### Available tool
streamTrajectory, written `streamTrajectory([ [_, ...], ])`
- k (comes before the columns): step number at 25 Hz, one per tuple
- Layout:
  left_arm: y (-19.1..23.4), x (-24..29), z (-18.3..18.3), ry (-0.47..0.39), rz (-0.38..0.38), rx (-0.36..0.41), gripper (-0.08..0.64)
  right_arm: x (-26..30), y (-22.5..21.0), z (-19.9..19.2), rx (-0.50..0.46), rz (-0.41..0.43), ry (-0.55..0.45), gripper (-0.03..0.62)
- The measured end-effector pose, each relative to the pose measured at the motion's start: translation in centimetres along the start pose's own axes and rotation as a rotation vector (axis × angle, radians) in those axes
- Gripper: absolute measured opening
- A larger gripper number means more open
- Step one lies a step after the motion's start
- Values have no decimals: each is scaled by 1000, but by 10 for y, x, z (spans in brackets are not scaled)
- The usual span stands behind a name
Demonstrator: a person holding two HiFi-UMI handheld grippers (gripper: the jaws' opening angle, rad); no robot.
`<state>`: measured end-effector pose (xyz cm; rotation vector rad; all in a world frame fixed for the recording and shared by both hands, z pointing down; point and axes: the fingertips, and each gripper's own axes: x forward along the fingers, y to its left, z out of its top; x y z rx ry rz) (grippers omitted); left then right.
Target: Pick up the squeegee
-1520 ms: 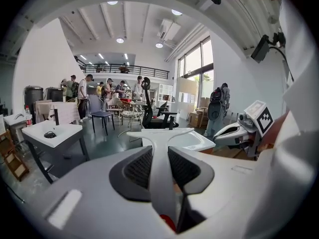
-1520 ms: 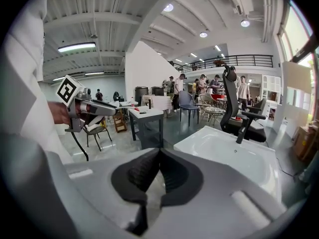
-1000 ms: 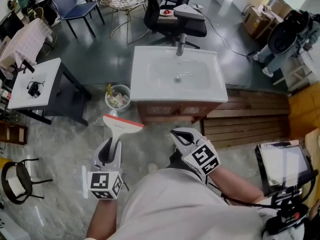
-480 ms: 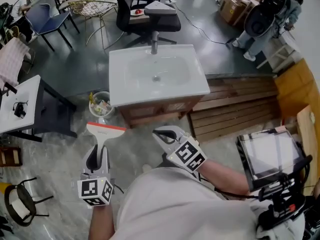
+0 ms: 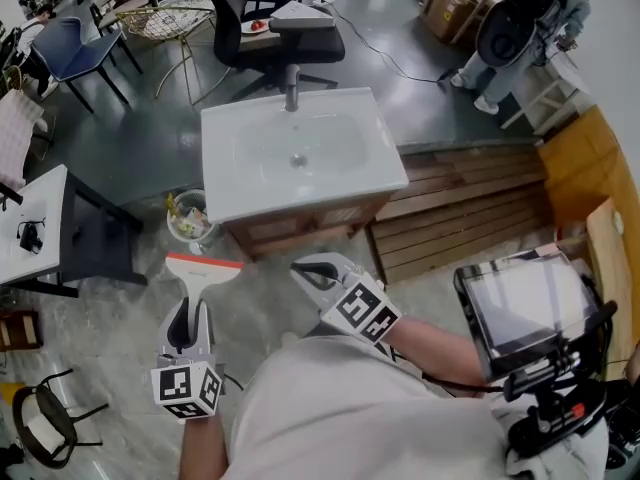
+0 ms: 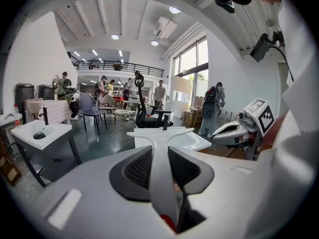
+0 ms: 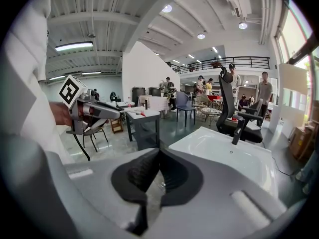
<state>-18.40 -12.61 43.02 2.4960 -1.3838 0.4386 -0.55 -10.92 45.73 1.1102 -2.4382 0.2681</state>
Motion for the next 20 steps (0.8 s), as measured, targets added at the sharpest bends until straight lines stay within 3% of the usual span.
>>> streamTrajectory([
  [12, 3, 44, 3, 32, -17, 6, 104, 12, -36, -3, 22, -19, 5, 3],
  [20, -3, 115, 7, 63, -25, 4, 104, 16, -87, -21, 44, -35, 27, 3],
])
